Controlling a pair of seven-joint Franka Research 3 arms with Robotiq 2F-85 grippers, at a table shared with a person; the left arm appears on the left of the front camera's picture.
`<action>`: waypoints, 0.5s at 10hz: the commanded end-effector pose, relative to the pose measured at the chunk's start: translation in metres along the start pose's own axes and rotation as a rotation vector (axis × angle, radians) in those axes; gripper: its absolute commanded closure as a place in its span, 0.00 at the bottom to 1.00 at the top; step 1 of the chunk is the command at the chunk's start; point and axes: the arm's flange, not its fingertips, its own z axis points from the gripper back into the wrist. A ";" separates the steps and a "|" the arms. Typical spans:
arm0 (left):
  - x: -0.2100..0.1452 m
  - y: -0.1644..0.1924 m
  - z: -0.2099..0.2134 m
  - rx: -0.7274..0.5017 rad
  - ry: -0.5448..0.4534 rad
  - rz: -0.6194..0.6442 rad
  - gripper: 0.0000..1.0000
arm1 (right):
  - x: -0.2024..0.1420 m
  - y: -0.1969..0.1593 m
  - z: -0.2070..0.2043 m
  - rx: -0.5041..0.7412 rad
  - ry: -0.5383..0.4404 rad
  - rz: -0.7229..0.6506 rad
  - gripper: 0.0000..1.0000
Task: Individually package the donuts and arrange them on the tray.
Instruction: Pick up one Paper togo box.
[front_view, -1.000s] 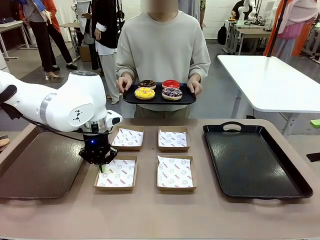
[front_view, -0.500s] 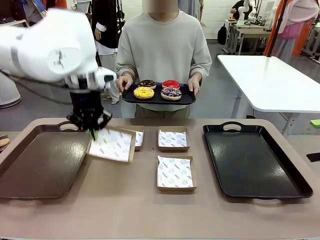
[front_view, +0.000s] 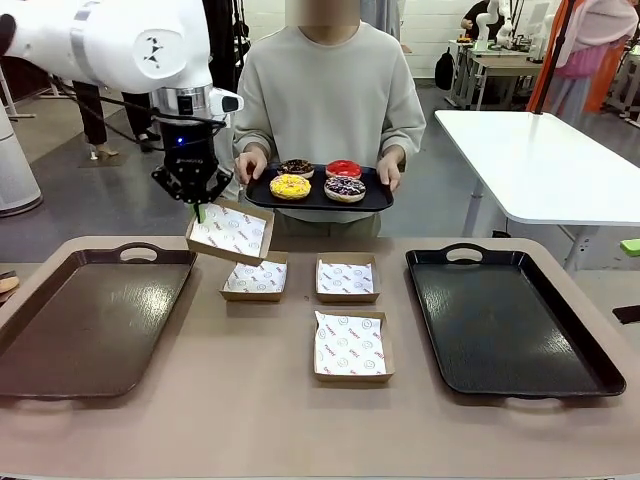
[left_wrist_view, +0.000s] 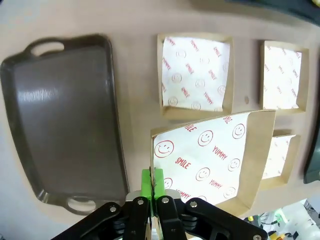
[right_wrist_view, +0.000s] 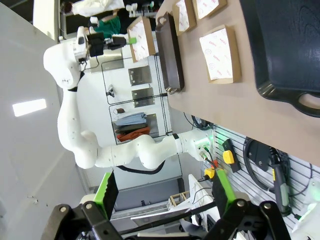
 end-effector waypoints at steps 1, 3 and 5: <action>0.037 -0.006 0.016 0.011 0.034 -0.045 1.00 | 0.000 -0.001 0.000 0.001 0.001 -0.004 0.00; 0.049 -0.003 0.015 -0.001 0.037 -0.025 1.00 | 0.000 -0.001 0.000 0.001 0.001 -0.004 0.00; 0.033 -0.001 0.004 -0.008 0.025 -0.020 1.00 | 0.000 -0.001 0.000 0.001 0.001 -0.004 0.00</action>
